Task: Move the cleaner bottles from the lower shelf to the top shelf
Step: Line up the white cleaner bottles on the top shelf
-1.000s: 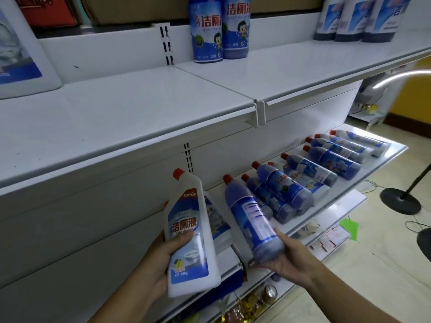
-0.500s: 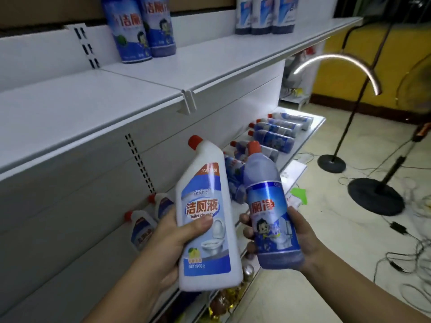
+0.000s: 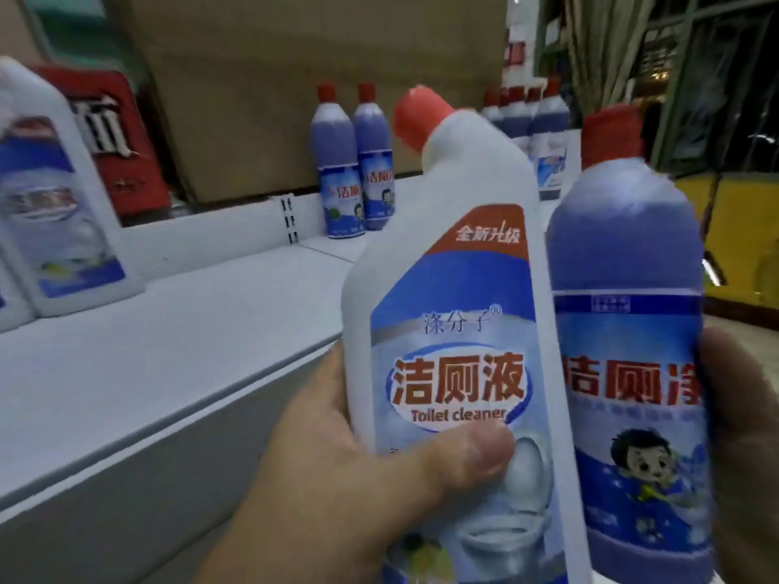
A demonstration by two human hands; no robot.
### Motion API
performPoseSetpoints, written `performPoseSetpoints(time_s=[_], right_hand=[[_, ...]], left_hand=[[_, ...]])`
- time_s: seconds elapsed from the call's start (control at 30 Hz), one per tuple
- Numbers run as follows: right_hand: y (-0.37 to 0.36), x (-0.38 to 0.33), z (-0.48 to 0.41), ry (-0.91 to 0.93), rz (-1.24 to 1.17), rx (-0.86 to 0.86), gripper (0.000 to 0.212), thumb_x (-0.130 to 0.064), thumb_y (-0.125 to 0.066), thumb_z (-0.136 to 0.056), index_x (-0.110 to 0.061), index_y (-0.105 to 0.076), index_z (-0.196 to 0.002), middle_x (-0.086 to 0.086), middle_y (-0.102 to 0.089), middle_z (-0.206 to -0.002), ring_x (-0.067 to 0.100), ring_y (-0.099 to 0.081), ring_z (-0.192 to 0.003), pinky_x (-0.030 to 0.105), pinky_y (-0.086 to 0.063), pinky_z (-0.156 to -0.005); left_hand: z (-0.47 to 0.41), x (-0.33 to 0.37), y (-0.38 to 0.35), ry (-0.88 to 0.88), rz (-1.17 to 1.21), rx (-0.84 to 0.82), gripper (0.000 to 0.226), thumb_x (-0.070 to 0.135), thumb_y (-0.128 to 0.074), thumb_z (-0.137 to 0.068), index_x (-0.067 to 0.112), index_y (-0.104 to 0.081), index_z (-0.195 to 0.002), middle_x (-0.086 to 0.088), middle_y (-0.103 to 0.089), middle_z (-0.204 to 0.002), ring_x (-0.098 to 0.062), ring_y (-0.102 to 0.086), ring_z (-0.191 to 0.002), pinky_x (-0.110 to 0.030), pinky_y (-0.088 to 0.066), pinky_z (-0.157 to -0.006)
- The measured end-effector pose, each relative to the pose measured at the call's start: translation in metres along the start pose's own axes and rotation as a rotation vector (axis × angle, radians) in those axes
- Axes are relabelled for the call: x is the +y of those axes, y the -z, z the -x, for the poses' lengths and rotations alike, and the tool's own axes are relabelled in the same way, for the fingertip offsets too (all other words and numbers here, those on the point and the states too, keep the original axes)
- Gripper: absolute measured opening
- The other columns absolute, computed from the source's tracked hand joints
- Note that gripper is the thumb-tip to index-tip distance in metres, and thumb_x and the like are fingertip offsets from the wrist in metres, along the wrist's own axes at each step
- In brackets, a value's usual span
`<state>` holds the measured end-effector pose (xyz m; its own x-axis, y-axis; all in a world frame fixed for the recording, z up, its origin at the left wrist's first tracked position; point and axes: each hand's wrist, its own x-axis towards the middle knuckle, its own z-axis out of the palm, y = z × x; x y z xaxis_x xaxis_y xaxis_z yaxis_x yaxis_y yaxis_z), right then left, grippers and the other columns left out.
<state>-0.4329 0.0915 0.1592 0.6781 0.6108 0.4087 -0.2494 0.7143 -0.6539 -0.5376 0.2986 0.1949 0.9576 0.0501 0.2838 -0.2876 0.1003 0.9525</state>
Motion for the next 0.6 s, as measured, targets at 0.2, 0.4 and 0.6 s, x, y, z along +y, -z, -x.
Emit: performPoseSetpoints(time_s=[0.2,0.4,0.6], right_hand=[[-0.092,0.007,-0.091,-0.001,0.349,-0.060,0.038,-0.038,-0.070,-0.034,-0.013,-0.078,-0.062,0.012,-0.073,-0.067,0.020,-0.070,-0.054,0.026,-0.054,-0.042],[-0.141,0.047,-0.178,0.012,0.439,-0.395,0.065,-0.049,-0.079,-0.040,-0.016,-0.071,-0.095,0.007,-0.070,-0.080,0.022,-0.069,-0.068,0.031,-0.055,-0.057],[-0.189,0.075,-0.225,0.050,0.502,-0.493,0.069,-0.069,-0.071,-0.031,-0.026,-0.072,-0.084,0.002,-0.075,-0.080,0.018,-0.073,-0.070,0.027,-0.056,-0.055]], left_hand=[[0.002,0.071,0.048,-0.336,-0.095,0.307,0.053,0.006,-0.090,-0.033,0.027,-0.072,-0.078,-0.005,-0.076,-0.080,-0.023,-0.074,-0.069,-0.029,-0.057,-0.051],[0.016,0.127,0.110,-0.408,-0.352,0.549,0.068,0.024,-0.077,-0.048,0.022,-0.059,-0.114,0.000,-0.075,-0.096,-0.022,-0.073,-0.088,-0.043,-0.060,-0.072],[0.044,0.176,0.169,-0.452,-0.491,0.748,0.051,0.022,-0.072,-0.061,0.024,-0.058,-0.110,0.003,-0.074,-0.094,-0.019,-0.073,-0.087,-0.036,-0.060,-0.067]])
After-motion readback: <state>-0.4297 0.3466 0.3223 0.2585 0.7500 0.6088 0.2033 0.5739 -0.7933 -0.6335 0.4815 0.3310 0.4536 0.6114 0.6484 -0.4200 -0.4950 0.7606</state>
